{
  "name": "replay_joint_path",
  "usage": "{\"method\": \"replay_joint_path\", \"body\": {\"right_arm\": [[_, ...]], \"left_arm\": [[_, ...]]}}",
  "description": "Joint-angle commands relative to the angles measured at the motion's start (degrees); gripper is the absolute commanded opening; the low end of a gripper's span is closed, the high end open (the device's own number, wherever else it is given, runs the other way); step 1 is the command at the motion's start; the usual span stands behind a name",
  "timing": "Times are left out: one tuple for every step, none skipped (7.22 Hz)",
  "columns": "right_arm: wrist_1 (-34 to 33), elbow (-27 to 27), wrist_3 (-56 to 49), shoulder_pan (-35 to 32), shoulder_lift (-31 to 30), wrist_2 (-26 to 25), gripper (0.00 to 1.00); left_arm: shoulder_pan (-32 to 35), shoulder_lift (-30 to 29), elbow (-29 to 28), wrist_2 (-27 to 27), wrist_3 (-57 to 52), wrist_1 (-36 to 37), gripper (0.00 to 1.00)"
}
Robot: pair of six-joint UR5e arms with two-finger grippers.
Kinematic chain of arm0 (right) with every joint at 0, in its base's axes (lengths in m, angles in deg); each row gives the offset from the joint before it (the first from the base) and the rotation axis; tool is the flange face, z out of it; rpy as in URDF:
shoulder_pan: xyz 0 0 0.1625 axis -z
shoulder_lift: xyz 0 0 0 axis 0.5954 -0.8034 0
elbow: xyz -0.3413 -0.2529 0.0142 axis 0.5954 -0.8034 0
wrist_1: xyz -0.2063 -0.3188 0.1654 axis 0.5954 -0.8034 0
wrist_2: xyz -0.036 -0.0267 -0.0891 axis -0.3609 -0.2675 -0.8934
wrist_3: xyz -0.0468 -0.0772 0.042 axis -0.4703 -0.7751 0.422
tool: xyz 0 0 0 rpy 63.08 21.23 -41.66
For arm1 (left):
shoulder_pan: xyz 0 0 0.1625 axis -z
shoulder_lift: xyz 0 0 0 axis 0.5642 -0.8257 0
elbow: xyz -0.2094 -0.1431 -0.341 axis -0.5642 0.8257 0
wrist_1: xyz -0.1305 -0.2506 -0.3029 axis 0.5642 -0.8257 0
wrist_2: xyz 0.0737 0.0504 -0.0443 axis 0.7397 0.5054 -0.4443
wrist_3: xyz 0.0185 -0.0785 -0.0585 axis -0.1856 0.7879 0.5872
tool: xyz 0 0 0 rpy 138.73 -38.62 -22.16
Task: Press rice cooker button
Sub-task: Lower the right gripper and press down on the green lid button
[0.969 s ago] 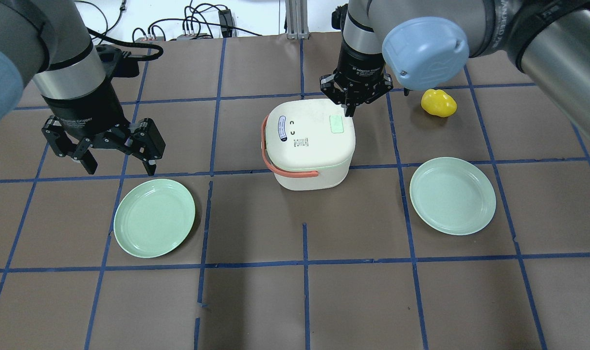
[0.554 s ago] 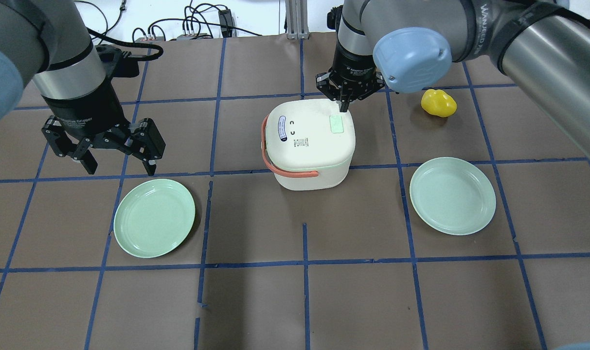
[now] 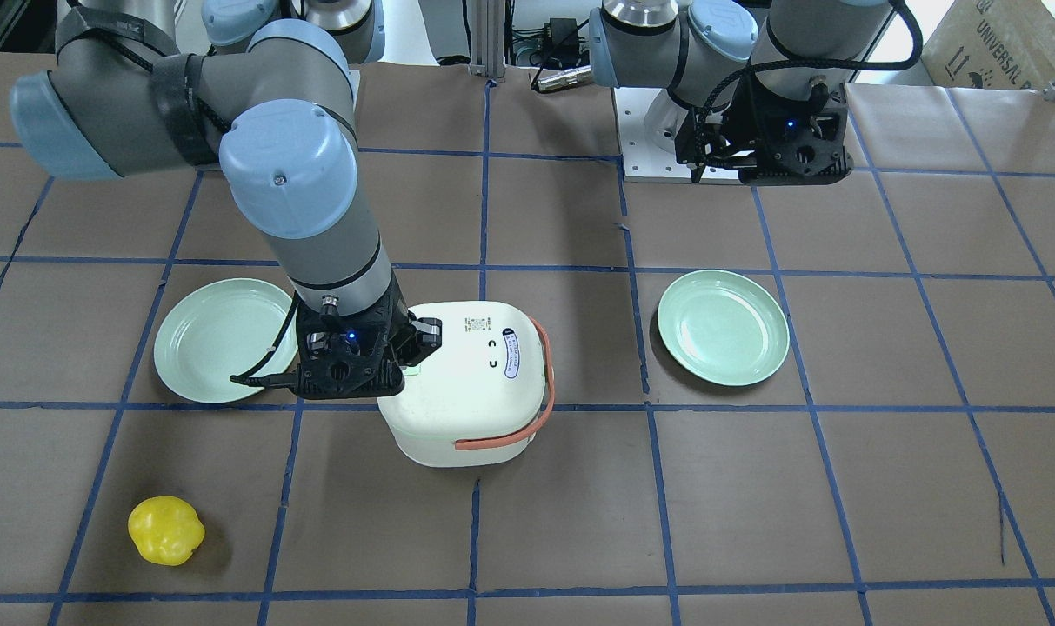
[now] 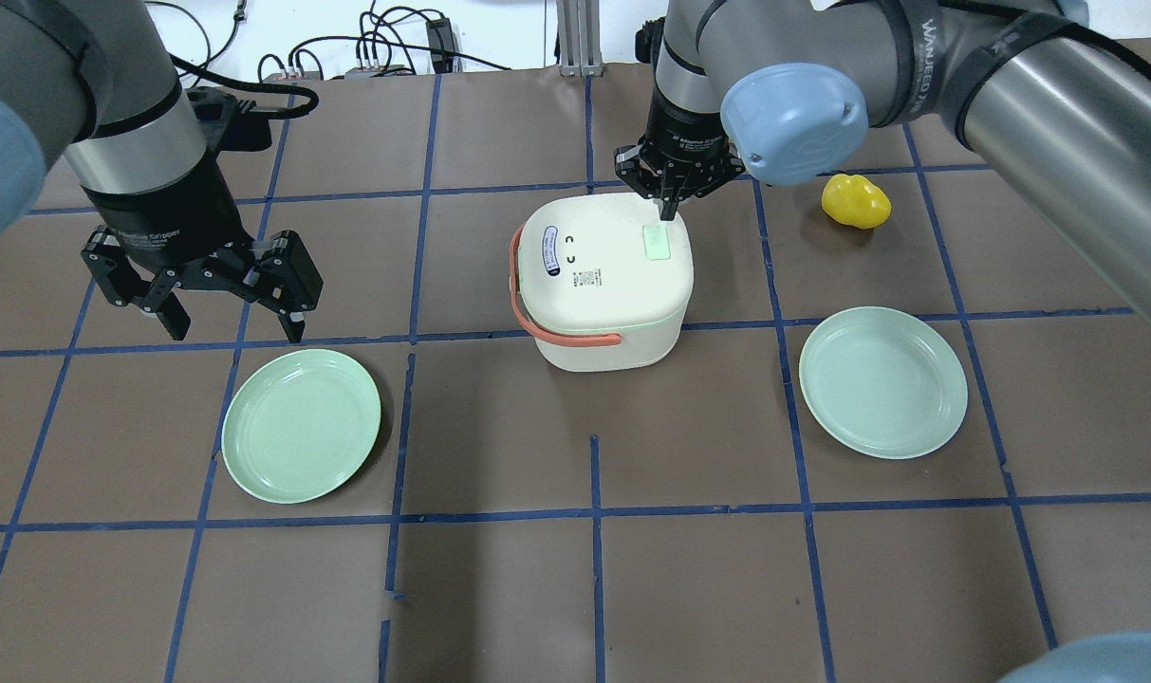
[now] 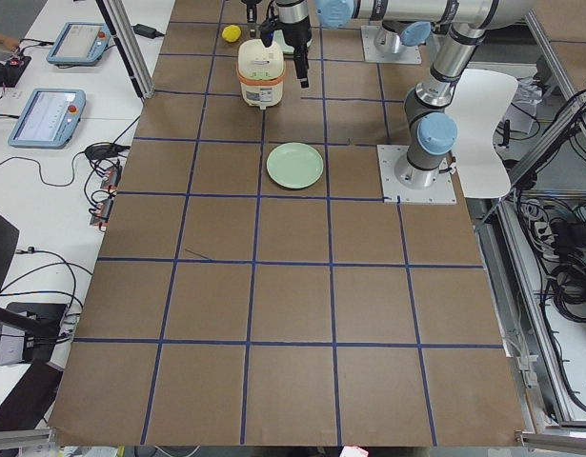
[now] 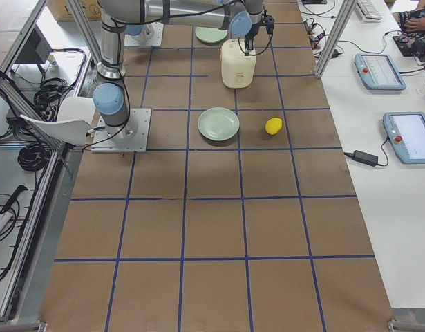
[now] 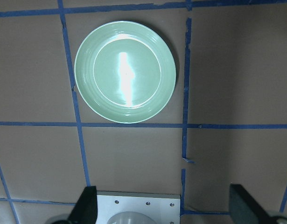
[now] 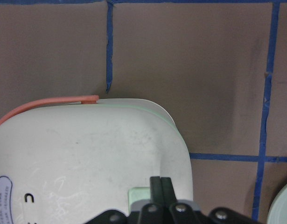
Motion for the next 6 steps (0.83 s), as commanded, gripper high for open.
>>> {"method": "replay_joint_path", "body": {"right_arm": [[-0.01,0.09,0.07,-0.09,0.31,0.07,0.08],[-0.01,0.27,0.07,-0.09,0.31,0.07,0.08],[-0.01,0.27,0.07,-0.17,0.40,0.07,0.08],[-0.01,0.62,0.16,-0.17,0.40,0.07,0.08],[-0.01,0.71,0.16,-0.17,0.40,0.07,0.08],[0.08,0.80,0.24,-0.26,0.32,0.07,0.08]], "left_arm": [[0.00,0.00,0.00,0.00,0.00,0.00,1.00],[0.00,0.00,0.00,0.08,0.00,0.00,1.00],[0.00,0.00,0.00,0.00,0.00,-0.09,1.00],[0.00,0.00,0.00,0.08,0.00,0.00,1.00],[0.00,0.00,0.00,0.00,0.00,0.00,1.00],[0.00,0.00,0.00,0.00,-0.09,0.00,1.00]]}}
